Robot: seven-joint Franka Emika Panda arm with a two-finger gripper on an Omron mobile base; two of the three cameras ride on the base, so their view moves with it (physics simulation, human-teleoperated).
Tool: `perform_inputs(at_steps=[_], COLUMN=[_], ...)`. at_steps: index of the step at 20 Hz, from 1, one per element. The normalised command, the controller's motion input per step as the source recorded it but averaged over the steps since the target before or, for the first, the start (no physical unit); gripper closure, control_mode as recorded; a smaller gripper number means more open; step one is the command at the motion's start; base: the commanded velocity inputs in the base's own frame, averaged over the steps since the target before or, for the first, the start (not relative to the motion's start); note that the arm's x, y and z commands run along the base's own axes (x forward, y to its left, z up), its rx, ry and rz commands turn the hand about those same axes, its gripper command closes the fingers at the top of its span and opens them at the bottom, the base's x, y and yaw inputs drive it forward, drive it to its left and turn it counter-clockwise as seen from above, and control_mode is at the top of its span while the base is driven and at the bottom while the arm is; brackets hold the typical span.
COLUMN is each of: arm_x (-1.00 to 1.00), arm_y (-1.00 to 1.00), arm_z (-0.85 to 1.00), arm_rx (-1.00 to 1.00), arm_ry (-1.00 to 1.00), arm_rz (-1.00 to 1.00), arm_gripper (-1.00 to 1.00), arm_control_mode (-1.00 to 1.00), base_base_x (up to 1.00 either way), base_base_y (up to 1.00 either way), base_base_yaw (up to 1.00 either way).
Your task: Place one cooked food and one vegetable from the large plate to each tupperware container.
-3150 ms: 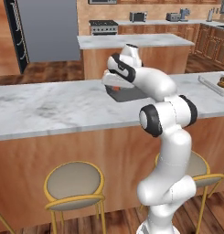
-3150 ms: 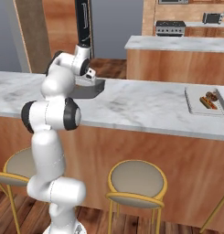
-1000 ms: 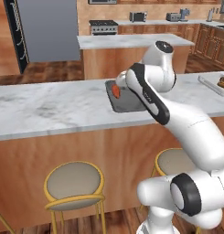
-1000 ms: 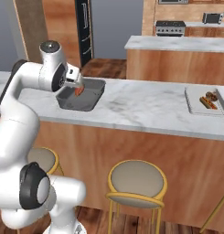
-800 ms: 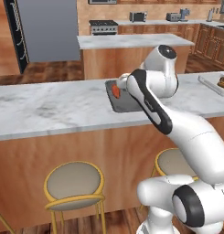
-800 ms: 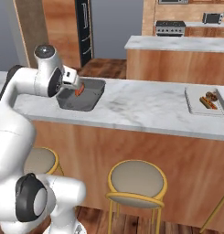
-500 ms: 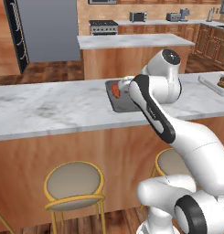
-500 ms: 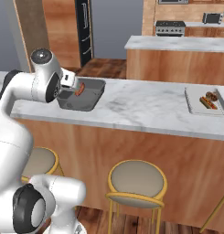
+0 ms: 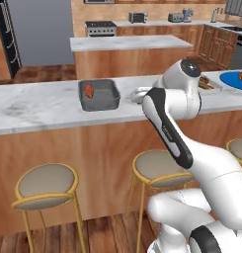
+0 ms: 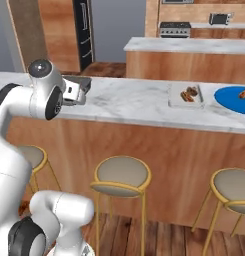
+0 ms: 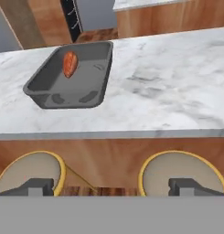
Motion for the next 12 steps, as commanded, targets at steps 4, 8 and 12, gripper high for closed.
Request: perform_inputs(at_steps=[4, 8, 12], arm_x=[0.0, 0.0, 0.0], arm_y=[0.0, 0.0, 0.0], arm_z=[0.0, 0.0, 0.0], arm_rx=[0.0, 0.0, 0.0], arm_ry=[0.0, 0.0, 0.0], arm_rz=[0.0, 0.0, 0.0], arm_gripper=[-1.0, -1.0, -1.0], arm_control_mode=[1.0, 1.0, 1.0], base_base_x=[-0.01, 0.0, 0.0], base_base_y=[-1.0, -1.0, -1.0], base_base_yaw=[0.0, 0.0, 0.0])
